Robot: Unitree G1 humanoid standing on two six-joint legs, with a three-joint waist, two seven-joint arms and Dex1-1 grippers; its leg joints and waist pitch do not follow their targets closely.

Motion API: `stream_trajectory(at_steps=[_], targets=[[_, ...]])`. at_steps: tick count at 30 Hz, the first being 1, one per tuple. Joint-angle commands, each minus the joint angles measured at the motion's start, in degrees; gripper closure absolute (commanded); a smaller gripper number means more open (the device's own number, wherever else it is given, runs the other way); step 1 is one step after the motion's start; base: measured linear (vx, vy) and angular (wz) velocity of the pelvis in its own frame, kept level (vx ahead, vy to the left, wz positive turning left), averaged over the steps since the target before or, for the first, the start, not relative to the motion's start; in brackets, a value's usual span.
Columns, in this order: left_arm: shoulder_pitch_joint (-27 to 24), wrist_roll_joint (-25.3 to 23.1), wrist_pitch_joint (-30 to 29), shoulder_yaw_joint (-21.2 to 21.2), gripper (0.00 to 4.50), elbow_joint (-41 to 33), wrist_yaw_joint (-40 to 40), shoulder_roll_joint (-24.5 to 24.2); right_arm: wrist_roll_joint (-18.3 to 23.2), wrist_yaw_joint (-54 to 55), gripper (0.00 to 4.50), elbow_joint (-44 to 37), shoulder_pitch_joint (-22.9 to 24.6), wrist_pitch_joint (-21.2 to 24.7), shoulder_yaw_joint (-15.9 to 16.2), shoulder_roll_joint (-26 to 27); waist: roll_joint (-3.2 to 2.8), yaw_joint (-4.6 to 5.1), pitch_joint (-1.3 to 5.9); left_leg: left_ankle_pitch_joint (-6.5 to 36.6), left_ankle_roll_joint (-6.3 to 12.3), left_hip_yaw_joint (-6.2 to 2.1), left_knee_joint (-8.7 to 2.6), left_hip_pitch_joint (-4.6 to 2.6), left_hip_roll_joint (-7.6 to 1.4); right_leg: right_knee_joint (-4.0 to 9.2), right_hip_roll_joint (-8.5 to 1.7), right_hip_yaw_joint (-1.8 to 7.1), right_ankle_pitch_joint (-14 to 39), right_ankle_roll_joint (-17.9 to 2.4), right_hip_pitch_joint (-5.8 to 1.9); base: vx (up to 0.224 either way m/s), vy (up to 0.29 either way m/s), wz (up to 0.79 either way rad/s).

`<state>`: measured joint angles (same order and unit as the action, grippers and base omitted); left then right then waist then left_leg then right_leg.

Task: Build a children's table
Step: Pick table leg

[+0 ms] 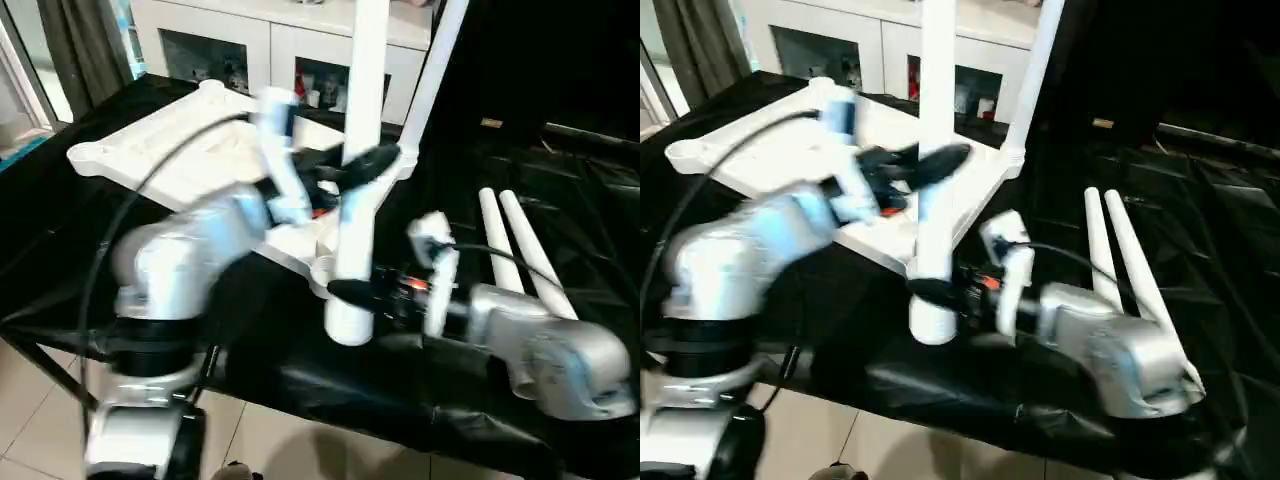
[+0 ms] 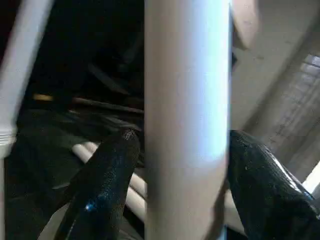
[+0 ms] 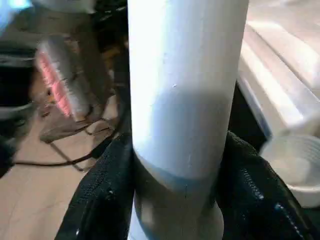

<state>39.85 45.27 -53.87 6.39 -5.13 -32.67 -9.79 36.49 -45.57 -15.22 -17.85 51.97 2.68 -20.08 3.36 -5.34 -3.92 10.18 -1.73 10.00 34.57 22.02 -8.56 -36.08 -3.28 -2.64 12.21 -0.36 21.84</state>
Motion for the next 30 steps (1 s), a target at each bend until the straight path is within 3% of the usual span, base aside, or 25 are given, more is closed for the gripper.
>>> stream_trajectory(at_steps=[1,7,13,17,23,25,30], targets=[[-0.21,0.56,-1.26,-0.86,1.48,0.4,-2.29,-0.69,0.74,-1.26,2.61,-0.66,-0.66,-1.18,-0.89,-0.9,-0.9,-0.23,3.98,7.73,-1.07,-1.75,-4.02,-1.33,-4.46,4.19,-5.37,2.99,4.73,-12.07,-2.62,0.0,0.0,0.0],[-1.33,-0.09,-0.86,-3.9,2.11,-0.35,-4.22,-1.45,-0.56,-3.55,2.61,0.4,-1.18,-2.74,0.6,-3.48,-0.84,-0.58,4.07,7.18,-1.04,-1.7,-3.96,-1.37,-4.6,4.01,-5.43,3.0,3.57,-12.74,-2.69,0.0,0.0,0.0],[0.06,-1.68,-1.26,-3.08,2.52,1.89,-0.38,-0.59,-1.13,-3.55,2.61,0.73,-1.14,-3.59,0.82,-3.69,-0.83,-0.66,4.13,7.25,-0.87,-1.71,-3.85,-1.32,-4.56,4.02,-5.45,3.0,3.84,-12.88,-2.76,0.0,0.0,0.0],[1.53,-1.28,-3.01,-1.25,2.65,2.49,3.98,0.92,-1.19,-2.75,2.61,0.94,-1.23,-3.91,0.74,-3.42,-0.72,-0.65,4.14,7.38,-0.8,-1.7,-3.74,-1.34,-4.52,4.04,-5.45,2.96,3.86,-13.31,-2.78,0.0,0.0,0.0],[1.71,-2.83,-1.64,-2.45,2.66,1.83,4.34,0.24,-1.51,-2.3,2.61,0.91,-1.39,-4.64,1.08,-3.01,-0.5,-0.72,4.15,6.31,-0.18,-1.69,-3.73,-1.21,-4.51,4.05,-5.47,2.95,3.97,-12.79,-2.82,0.0,0.0,0.0],[1.76,-2.92,-1.52,-2.48,2.66,1.73,4.57,0.28,-2.14,-1.76,2.05,1.15,-1.58,-5.28,1.32,-2.78,-0.39,-0.71,4.16,6.24,-0.12,-1.67,-3.71,-1.28,-4.53,4.04,-5.47,2.94,3.96,-12.81,-2.76,0.0,0.0,0.0],[1.94,-4.79,-0.47,-3.68,2.68,1.18,5.28,-0.09,-4.59,1.0,1.58,2.33,-2.74,-6.35,1.77,-2.15,-0.16,-0.6,4.11,6.42,-0.43,-1.66,-3.78,-1.24,-4.54,4.18,-5.43,2.96,5.34,-12.03,-2.73,0.0,0.0,0.0]])
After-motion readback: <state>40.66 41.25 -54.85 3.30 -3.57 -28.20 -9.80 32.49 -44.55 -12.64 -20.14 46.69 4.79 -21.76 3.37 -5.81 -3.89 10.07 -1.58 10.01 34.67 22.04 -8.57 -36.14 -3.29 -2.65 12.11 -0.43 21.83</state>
